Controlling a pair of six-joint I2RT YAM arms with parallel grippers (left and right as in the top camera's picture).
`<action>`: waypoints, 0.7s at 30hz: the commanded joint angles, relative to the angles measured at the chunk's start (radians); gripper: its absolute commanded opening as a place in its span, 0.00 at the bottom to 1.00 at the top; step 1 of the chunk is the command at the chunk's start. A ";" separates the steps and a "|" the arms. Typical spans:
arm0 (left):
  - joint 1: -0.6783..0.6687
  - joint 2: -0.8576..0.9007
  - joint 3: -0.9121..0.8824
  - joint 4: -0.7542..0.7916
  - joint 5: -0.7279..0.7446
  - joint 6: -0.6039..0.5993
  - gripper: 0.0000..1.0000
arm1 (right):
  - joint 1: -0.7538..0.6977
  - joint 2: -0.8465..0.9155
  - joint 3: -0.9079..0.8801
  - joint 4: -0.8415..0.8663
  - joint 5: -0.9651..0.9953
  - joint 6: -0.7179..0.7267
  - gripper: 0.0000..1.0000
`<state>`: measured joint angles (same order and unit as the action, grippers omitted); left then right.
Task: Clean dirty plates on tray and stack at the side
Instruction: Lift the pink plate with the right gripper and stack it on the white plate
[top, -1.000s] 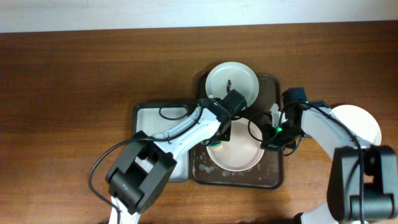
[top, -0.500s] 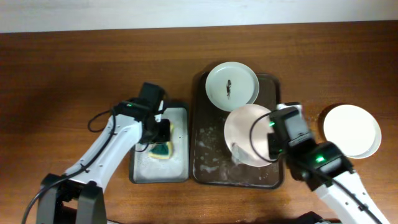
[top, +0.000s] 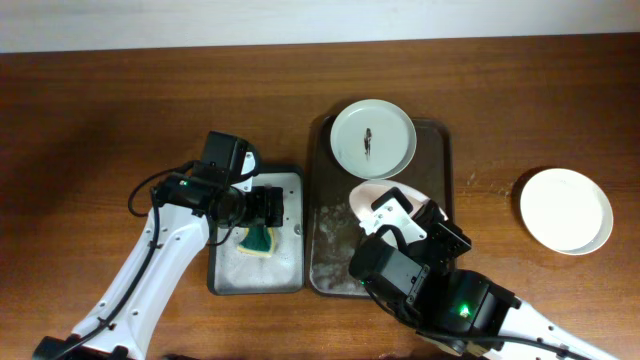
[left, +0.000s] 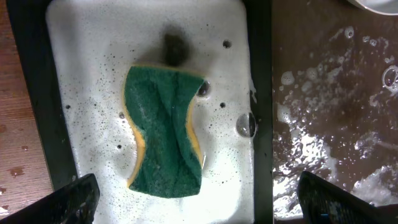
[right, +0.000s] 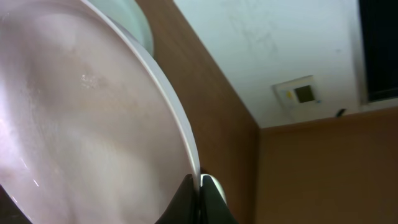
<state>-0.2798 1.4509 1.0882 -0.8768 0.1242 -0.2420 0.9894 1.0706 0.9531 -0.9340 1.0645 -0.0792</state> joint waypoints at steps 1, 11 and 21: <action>0.005 -0.010 -0.001 0.002 0.011 0.012 1.00 | 0.004 -0.001 0.008 0.005 0.116 -0.025 0.04; 0.005 -0.010 -0.001 0.002 0.011 0.012 1.00 | 0.004 -0.001 0.008 0.008 0.254 0.101 0.04; 0.005 -0.010 -0.001 0.002 0.011 0.012 1.00 | 0.004 -0.001 0.008 0.007 0.256 0.181 0.04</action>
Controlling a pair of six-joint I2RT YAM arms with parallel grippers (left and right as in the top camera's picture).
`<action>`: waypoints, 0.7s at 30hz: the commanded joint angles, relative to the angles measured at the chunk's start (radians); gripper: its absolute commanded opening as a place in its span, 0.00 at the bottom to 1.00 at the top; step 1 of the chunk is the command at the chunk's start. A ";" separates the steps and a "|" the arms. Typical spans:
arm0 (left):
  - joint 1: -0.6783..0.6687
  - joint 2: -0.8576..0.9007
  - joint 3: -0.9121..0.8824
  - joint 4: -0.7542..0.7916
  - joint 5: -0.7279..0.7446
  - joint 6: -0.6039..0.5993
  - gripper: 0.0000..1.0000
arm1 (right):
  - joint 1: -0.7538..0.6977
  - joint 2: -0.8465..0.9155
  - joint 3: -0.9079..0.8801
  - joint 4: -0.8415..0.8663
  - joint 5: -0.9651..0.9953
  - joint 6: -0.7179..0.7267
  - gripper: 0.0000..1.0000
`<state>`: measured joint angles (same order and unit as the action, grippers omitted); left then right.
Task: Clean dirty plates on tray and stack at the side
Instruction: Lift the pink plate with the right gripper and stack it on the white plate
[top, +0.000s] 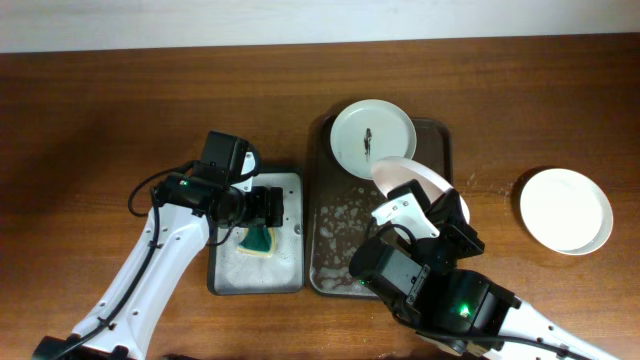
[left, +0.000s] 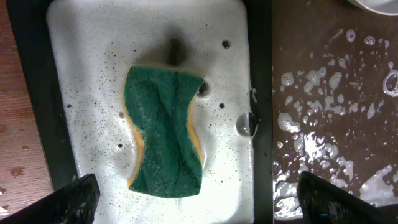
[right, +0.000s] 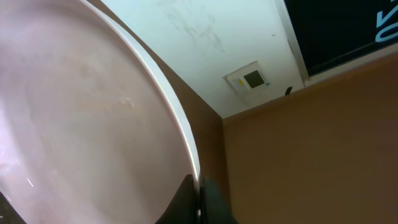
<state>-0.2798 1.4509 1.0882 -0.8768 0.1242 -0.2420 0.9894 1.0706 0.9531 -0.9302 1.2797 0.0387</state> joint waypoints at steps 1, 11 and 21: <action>0.005 -0.010 -0.001 0.002 0.011 0.012 0.99 | 0.004 -0.001 0.008 0.003 0.037 0.076 0.04; 0.005 -0.010 -0.001 0.002 0.011 0.012 1.00 | -0.287 -0.001 0.008 -0.089 -0.525 0.441 0.04; 0.005 -0.010 -0.001 0.002 0.011 0.012 1.00 | -1.437 0.007 0.008 0.055 -1.378 0.314 0.04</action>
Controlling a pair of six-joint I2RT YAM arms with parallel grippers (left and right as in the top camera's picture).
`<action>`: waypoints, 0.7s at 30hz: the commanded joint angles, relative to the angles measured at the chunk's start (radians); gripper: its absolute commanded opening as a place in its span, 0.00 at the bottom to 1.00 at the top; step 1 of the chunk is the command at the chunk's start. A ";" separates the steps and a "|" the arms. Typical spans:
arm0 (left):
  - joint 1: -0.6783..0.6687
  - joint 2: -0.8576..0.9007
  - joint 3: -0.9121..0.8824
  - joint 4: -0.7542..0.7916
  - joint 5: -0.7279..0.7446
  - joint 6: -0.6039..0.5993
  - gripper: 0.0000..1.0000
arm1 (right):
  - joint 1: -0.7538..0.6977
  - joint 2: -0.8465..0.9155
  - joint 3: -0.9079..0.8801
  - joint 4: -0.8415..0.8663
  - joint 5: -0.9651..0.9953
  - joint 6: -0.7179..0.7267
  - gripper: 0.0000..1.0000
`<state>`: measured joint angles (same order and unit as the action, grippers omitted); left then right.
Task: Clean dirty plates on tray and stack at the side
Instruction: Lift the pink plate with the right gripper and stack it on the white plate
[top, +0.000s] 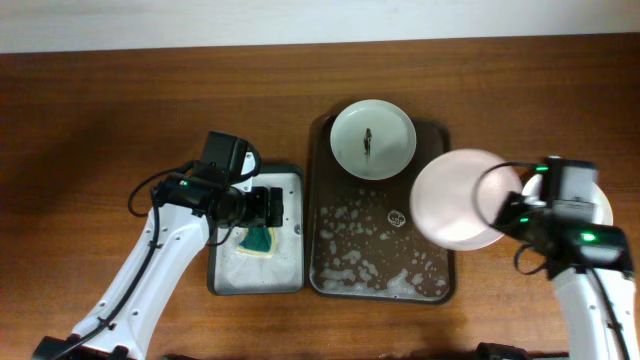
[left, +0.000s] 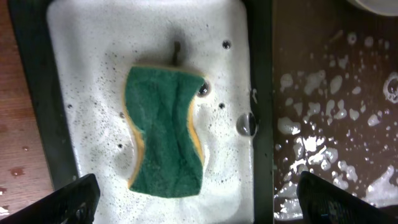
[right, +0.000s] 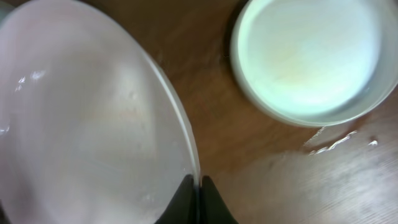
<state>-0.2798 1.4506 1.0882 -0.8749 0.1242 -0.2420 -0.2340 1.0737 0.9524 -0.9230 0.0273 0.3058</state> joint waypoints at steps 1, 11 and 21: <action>0.005 -0.009 -0.001 0.000 0.011 0.012 1.00 | -0.295 0.019 0.009 0.068 -0.123 0.074 0.04; 0.005 -0.009 -0.001 0.000 0.011 0.012 0.99 | -0.657 0.383 0.009 0.213 -0.103 0.068 0.31; 0.005 -0.009 -0.001 0.000 0.011 0.012 1.00 | 0.022 -0.027 0.103 0.018 -0.435 -0.173 0.58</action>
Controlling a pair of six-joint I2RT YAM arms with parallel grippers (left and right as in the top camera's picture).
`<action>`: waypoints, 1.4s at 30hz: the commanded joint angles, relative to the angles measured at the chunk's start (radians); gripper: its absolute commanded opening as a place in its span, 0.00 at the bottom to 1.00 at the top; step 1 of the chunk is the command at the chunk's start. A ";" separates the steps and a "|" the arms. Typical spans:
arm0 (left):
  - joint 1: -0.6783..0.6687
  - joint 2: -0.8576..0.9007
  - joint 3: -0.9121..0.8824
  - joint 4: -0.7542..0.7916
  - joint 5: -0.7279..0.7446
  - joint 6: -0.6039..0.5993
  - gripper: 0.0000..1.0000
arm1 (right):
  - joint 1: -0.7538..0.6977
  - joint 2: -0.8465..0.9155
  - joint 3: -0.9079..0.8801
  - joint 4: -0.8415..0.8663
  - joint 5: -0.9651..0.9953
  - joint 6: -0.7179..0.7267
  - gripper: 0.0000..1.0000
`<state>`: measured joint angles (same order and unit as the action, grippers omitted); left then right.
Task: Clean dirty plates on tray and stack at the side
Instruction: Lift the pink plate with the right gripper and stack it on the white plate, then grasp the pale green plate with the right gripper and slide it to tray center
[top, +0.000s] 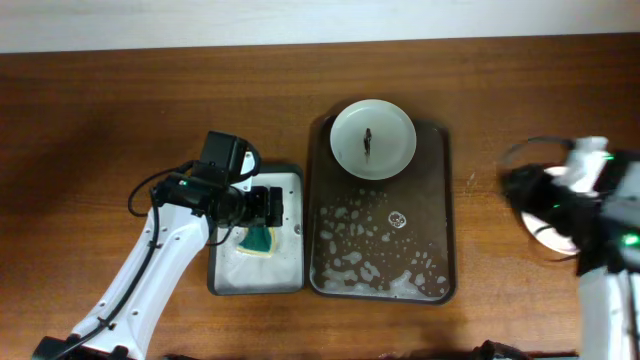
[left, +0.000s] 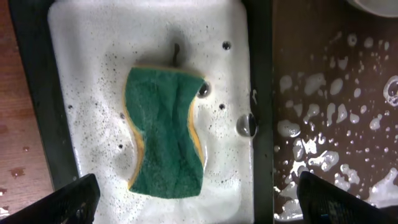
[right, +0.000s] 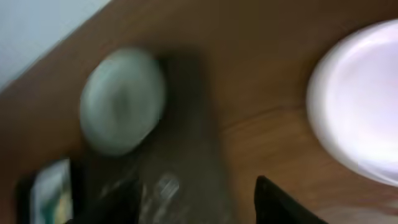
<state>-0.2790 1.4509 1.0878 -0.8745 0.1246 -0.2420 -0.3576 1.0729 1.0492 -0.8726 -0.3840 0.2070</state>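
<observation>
One dirty white plate with a dark smear lies at the far end of the brown wet tray; it also shows, blurred, in the right wrist view. The clean white plates lie on the table right of the tray, mostly hidden under my right arm in the overhead view. My right gripper is by their left edge, open and empty. A green sponge lies in the foamy wash tray. My left gripper hangs open above it.
Foam and water patches cover the near half of the brown tray. The wash tray sits directly left of it. Bare wooden table lies all around, with a white wall edge at the back.
My right gripper held the washed plate over the tray's right edge; now it is open and empty beside the clean plates on the right. The left arm has not moved.
My right gripper held a wet plate tilted over the brown tray, then raised it higher, then held it near the clean plate on the right. Now the plate is out of the jaws, on the right side. The left gripper stayed open over the sponge throughout.
</observation>
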 joint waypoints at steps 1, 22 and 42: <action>0.004 -0.010 -0.001 -0.001 0.010 0.012 0.99 | 0.215 -0.024 0.006 -0.051 -0.023 -0.092 0.58; 0.004 -0.010 -0.001 -0.001 0.010 0.012 1.00 | 0.417 0.032 0.006 -0.043 -0.024 -0.095 0.50; 0.004 -0.010 -0.001 -0.020 -0.012 0.072 0.99 | 0.423 0.795 0.021 0.793 0.187 -0.053 0.47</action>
<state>-0.2790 1.4506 1.0882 -0.8917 0.0719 -0.1818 0.0570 1.8019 1.0603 -0.1715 -0.2504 0.1539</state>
